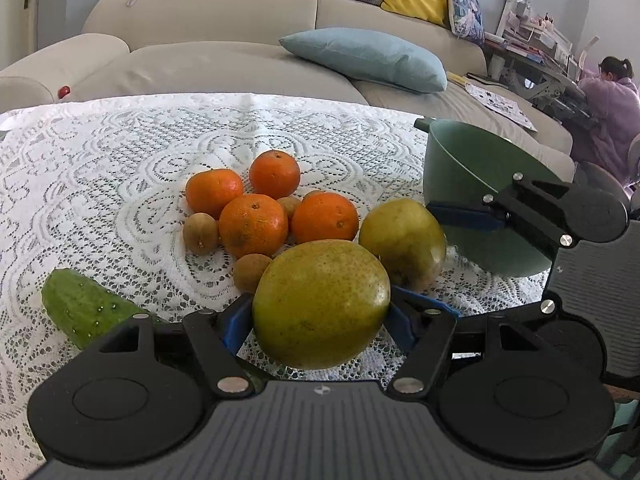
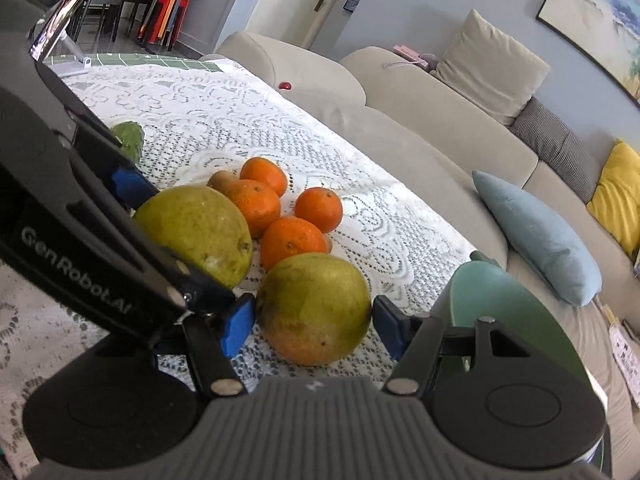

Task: Organize fruits
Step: 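Grasp the large yellow pomelo with the left tool while the right tool grasps the yellow-green pear, then carry the pomelo with the left tool while the right tool carries the pear over the green colander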

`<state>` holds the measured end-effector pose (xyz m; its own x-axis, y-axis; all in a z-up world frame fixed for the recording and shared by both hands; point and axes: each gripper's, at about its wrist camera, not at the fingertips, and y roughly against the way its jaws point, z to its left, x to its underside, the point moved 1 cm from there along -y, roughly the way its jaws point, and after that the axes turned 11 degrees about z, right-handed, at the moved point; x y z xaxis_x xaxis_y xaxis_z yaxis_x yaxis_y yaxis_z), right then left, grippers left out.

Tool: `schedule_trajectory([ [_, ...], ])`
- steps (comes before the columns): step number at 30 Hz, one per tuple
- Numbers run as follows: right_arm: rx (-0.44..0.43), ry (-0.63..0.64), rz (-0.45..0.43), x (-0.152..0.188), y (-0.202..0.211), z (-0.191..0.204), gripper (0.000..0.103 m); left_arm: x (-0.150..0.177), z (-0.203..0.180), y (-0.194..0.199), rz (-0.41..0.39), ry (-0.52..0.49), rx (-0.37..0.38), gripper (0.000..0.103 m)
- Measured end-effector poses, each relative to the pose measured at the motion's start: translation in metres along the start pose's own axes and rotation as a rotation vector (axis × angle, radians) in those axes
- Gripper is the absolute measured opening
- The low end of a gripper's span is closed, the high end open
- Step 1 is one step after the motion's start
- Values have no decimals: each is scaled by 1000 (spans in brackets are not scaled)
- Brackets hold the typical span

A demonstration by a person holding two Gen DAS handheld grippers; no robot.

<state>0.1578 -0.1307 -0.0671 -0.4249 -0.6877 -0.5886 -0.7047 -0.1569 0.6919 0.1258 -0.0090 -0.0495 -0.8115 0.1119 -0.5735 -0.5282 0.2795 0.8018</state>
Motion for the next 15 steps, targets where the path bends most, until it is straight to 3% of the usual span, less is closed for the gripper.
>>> schedule_trajectory([
  [15,91,118,4,8,-13,9,62,-2,-4,-10,-21,-30,-30,79],
])
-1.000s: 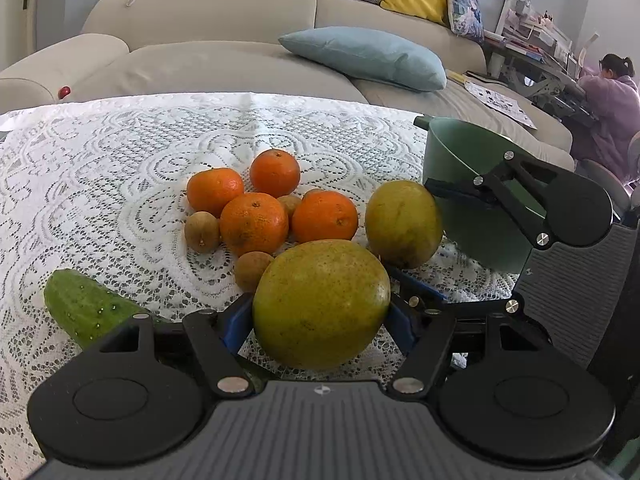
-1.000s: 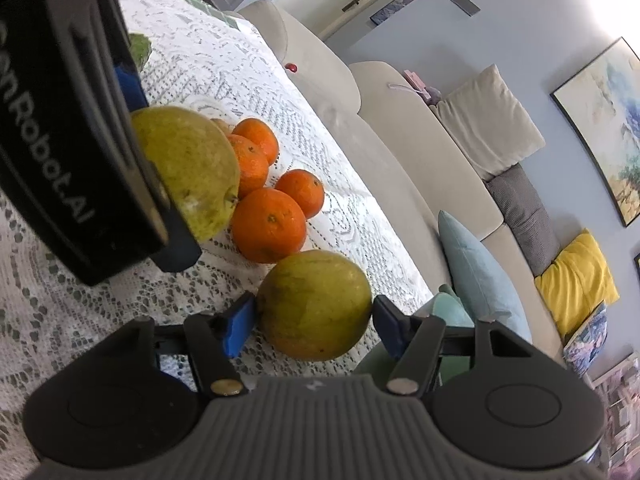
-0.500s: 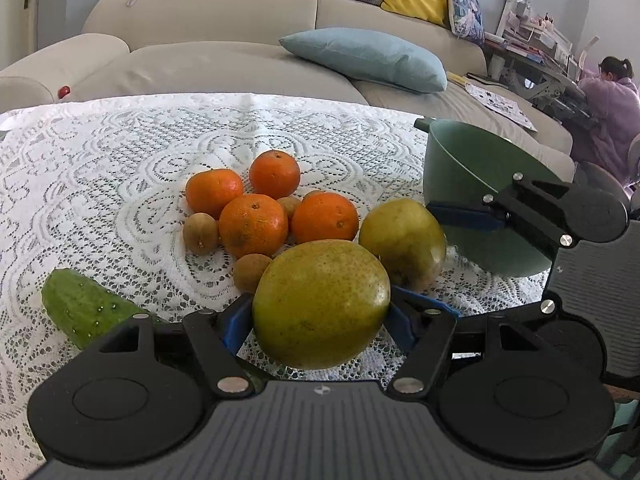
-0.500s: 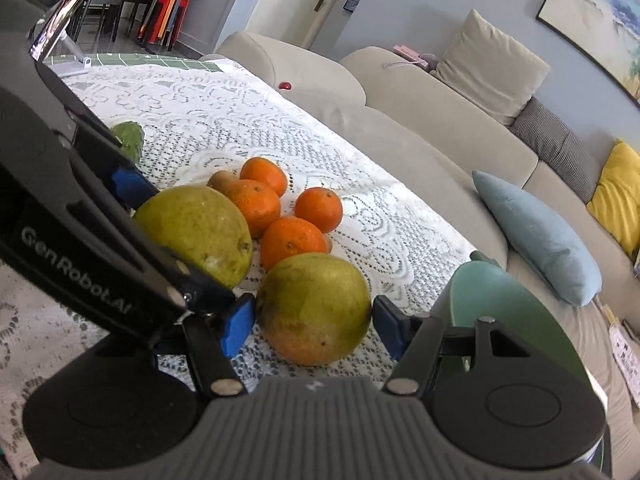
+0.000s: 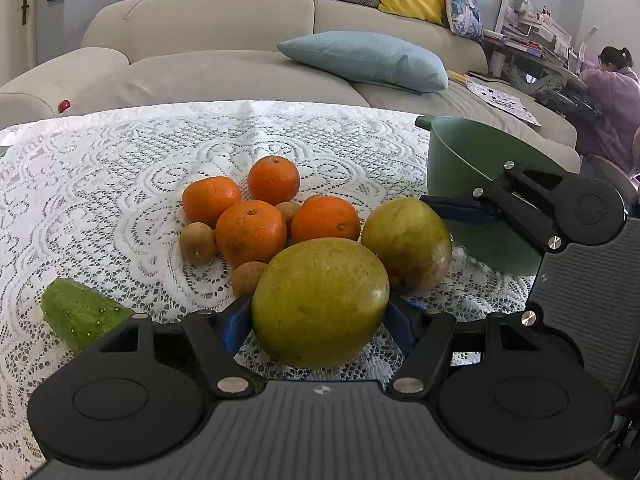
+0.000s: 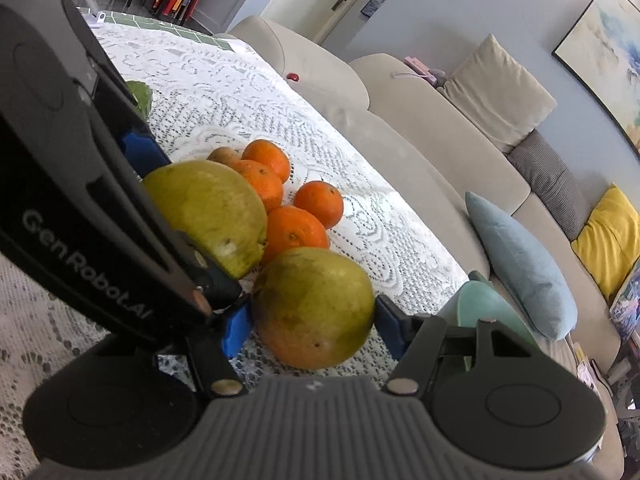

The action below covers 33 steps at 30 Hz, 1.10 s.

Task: Organize fruits
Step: 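Carry the pomelo with the left tool while the right tool carries the pear over the green colander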

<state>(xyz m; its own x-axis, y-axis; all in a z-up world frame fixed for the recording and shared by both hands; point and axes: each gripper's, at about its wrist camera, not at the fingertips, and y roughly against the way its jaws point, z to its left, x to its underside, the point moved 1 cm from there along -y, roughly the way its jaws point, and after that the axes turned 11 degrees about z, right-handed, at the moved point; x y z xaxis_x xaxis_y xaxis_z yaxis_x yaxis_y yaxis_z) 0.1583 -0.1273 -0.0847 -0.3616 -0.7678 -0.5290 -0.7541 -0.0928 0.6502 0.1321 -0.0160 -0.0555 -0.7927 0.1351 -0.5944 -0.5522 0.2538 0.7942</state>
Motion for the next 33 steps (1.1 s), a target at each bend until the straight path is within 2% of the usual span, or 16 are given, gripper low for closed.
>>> schedule_trajectory([
  [7,12,8,-4,3,5,1,62,1,3,4,-20,40,0,79],
  [10,25,-2,-16,3,9,-1,62,0,4,14,-52,81,-21,79],
  [22,5,-150,-134,-3,52,-39,62,-20,-8,55,-159,272,-93,79],
  [29,-1,-149,-128,-6,74,-77,62,-47,-33,66,-201,344,-31,79],
  [33,-19,-132,-88,-3,75,-105,62,-63,-48,62,-181,392,42,79],
])
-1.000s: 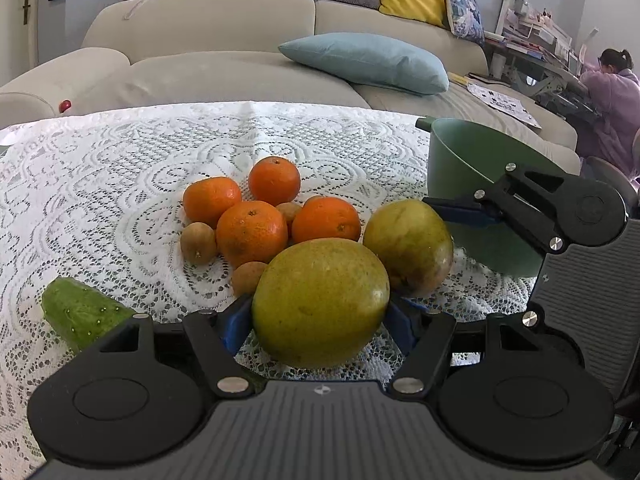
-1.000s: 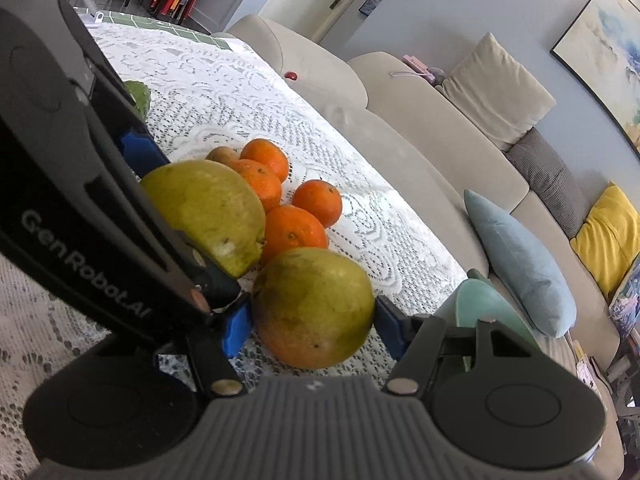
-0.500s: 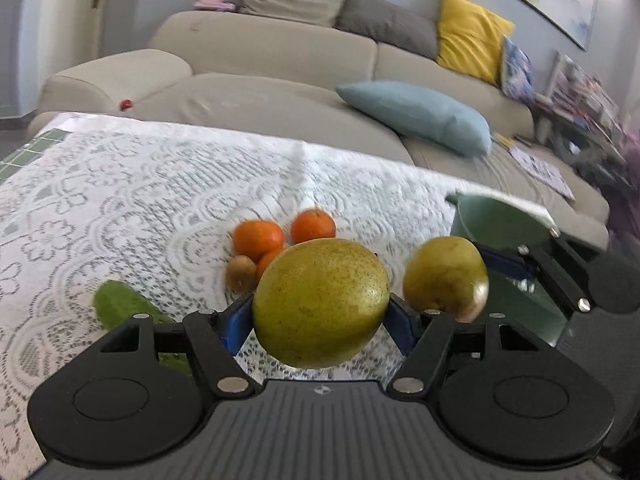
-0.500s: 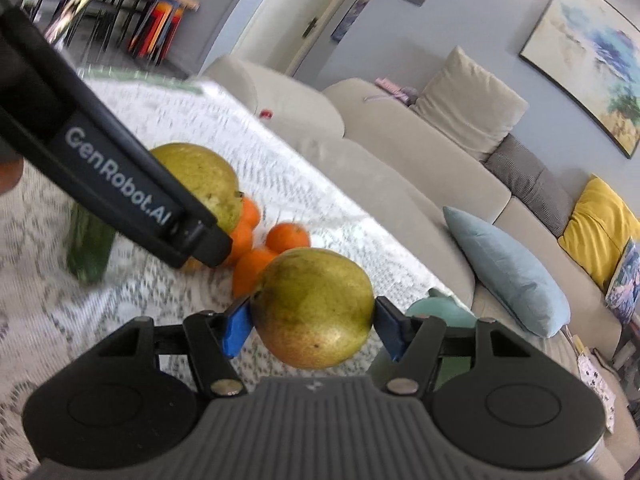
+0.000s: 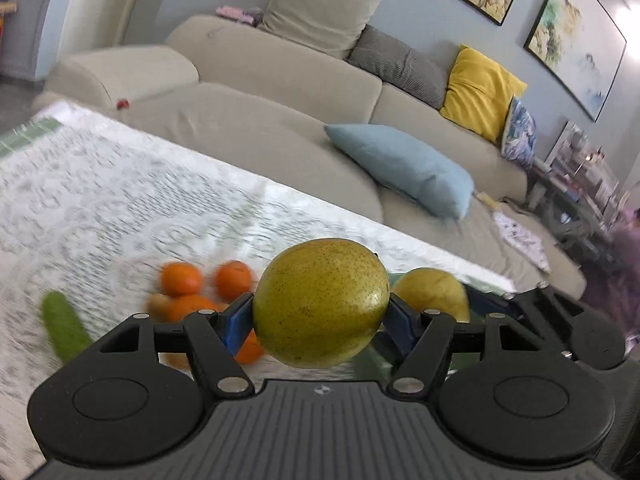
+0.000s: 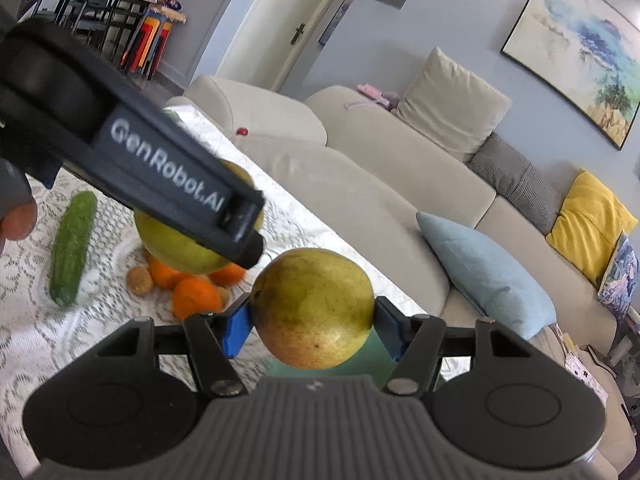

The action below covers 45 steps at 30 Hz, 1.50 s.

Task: Organize fruits
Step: 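Carry the pomelo with the left tool while the right tool carries the pear over the green colander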

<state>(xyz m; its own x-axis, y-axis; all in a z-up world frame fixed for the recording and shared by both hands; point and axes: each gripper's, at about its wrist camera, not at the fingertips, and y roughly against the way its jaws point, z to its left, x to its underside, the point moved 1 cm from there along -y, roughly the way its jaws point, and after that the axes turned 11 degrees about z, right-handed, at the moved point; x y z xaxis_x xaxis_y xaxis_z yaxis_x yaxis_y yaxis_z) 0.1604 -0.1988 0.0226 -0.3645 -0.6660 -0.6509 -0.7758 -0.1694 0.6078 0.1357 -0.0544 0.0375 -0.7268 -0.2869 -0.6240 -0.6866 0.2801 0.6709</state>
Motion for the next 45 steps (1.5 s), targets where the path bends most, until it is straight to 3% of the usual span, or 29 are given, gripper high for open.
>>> schedule_trajectory([
  [5,-24,-12,86,13,-8,-35,62,-6,-28,-19,67,32,82,79],
  [10,-95,-79,204,32,-25,-71,62,-11,-49,-52,214,41,158,79],
  [17,-221,-162,324,45,-52,-99,62,-18,-54,-89,371,70,160,79],
  [25,-281,-140,441,50,-87,-100,62,-16,-51,-113,494,132,96,79],
  [36,-363,-153,546,48,-112,-102,62,-19,-63,-119,527,103,-2,79],
  [45,-379,-159,574,45,-120,-103,62,-20,-66,-124,581,54,-23,78],
])
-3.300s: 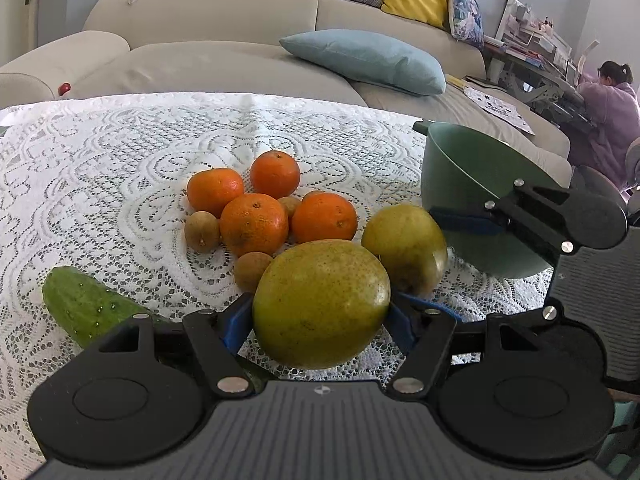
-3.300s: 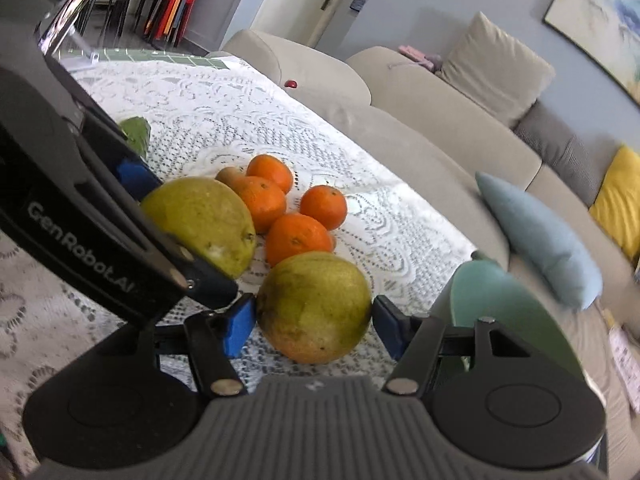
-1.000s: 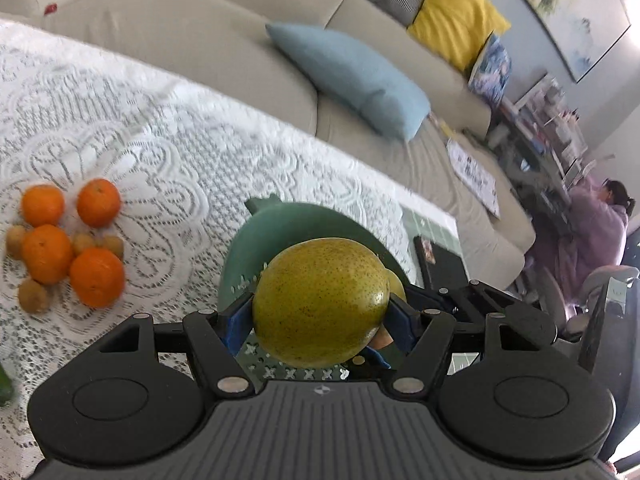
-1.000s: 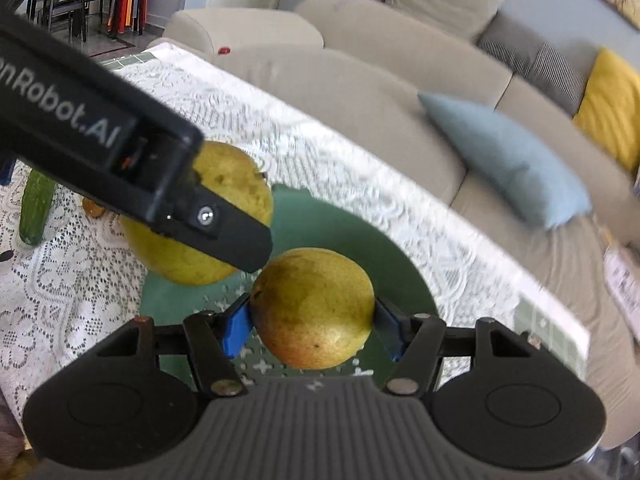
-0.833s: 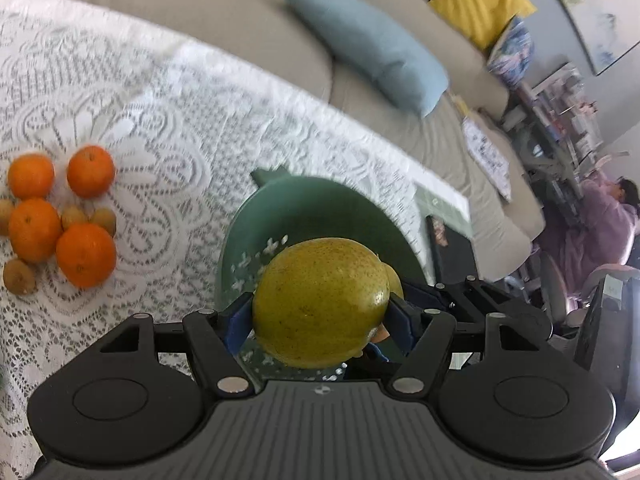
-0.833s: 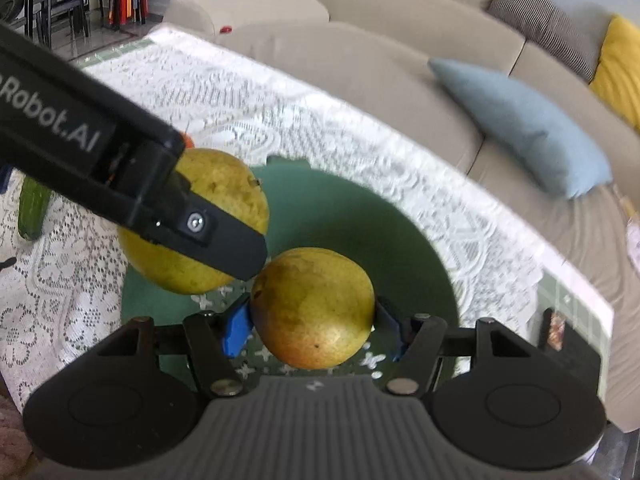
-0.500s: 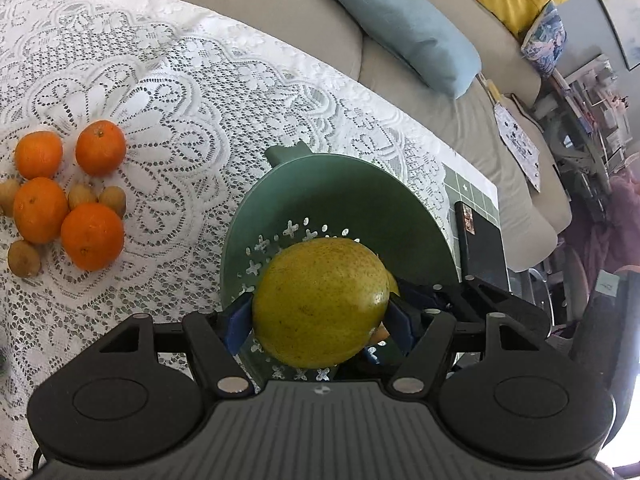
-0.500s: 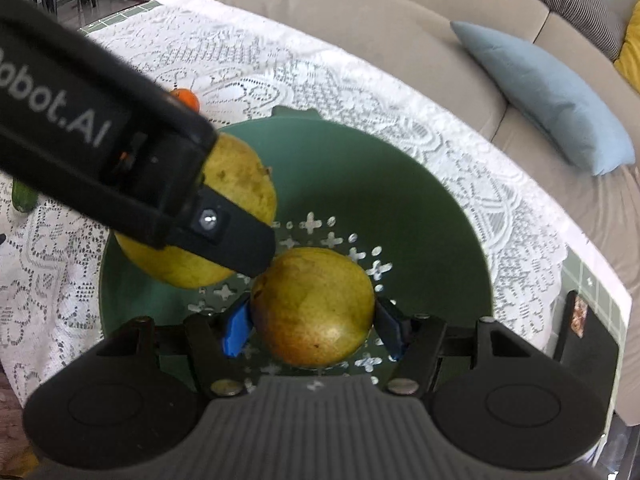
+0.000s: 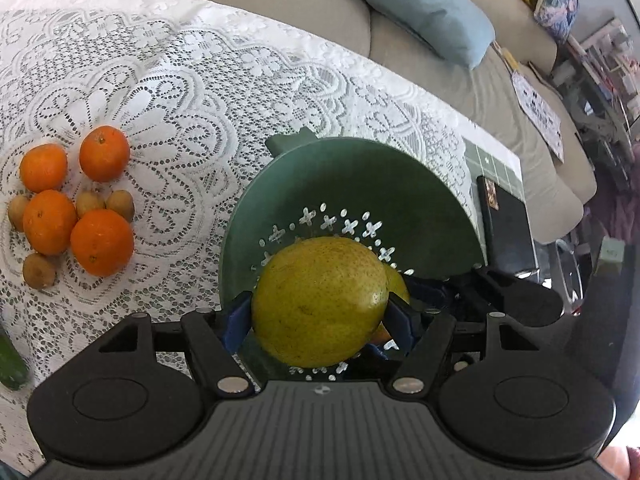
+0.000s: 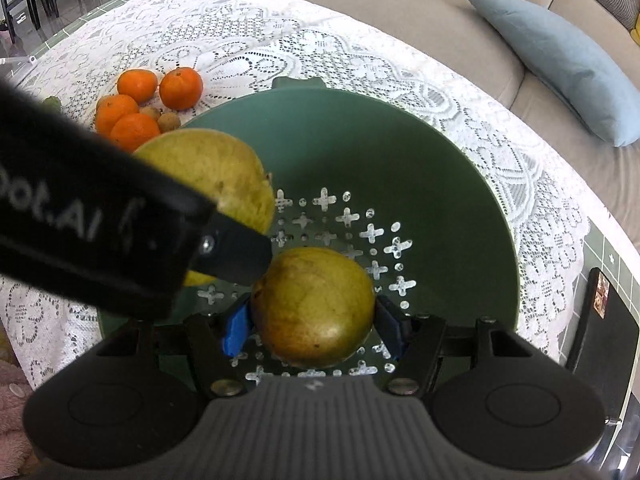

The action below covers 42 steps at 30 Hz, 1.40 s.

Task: Organize fruits
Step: 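Carry the pomelo with the left tool while the right tool carries the pear over the green colander, then open the left tool to drop the pomelo while the right tool releases the pear into the colander, then lift both tools out of the colander and move toward the mandarin oranges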

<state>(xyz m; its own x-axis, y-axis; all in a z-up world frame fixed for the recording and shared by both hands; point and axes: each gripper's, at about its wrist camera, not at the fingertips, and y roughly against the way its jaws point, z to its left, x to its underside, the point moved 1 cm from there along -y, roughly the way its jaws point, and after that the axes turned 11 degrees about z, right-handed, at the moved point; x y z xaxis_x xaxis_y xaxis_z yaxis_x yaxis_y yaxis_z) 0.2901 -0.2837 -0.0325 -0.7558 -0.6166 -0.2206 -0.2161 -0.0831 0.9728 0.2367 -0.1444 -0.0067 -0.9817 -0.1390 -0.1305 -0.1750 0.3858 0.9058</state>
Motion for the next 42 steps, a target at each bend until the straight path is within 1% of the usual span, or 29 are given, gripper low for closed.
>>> schedule_trajectory([
  [4,7,4,6,-1,0,2,62,-2,5,-1,13,-2,2,80],
  [12,19,-9,36,-5,-3,-5,62,-4,11,2,21,-21,49,79],
  [14,29,-5,50,-7,-1,2,62,-4,12,3,22,-27,64,78],
  [17,46,-6,67,-8,-3,2,62,-2,12,7,11,-38,85,77],
  [18,54,-8,65,-8,-4,2,61,-2,13,9,3,-39,93,74],
  [19,62,-12,64,-9,-3,1,61,-1,13,11,-6,-40,106,74],
  [22,73,-24,57,-13,-3,-1,60,2,16,22,-34,-54,126,77],
  [27,84,-13,67,-18,-4,0,58,11,21,37,-75,-91,119,80],
  [31,113,-6,71,-19,-4,5,60,19,29,47,-99,-102,127,80],
  [33,146,3,58,-15,-1,9,67,23,34,54,-118,-111,124,80],
  [34,166,7,43,-15,3,12,70,25,37,57,-129,-116,119,80],
  [35,189,9,23,-15,9,16,76,28,40,61,-144,-122,113,80],
  [36,208,9,-1,-14,16,19,79,31,43,66,-161,-132,104,80],
  [39,249,-16,-85,-13,35,29,81,40,52,80,-221,-165,65,80],
  [42,233,-55,-193,-9,52,43,82,51,62,93,-297,-205,11,80],
])
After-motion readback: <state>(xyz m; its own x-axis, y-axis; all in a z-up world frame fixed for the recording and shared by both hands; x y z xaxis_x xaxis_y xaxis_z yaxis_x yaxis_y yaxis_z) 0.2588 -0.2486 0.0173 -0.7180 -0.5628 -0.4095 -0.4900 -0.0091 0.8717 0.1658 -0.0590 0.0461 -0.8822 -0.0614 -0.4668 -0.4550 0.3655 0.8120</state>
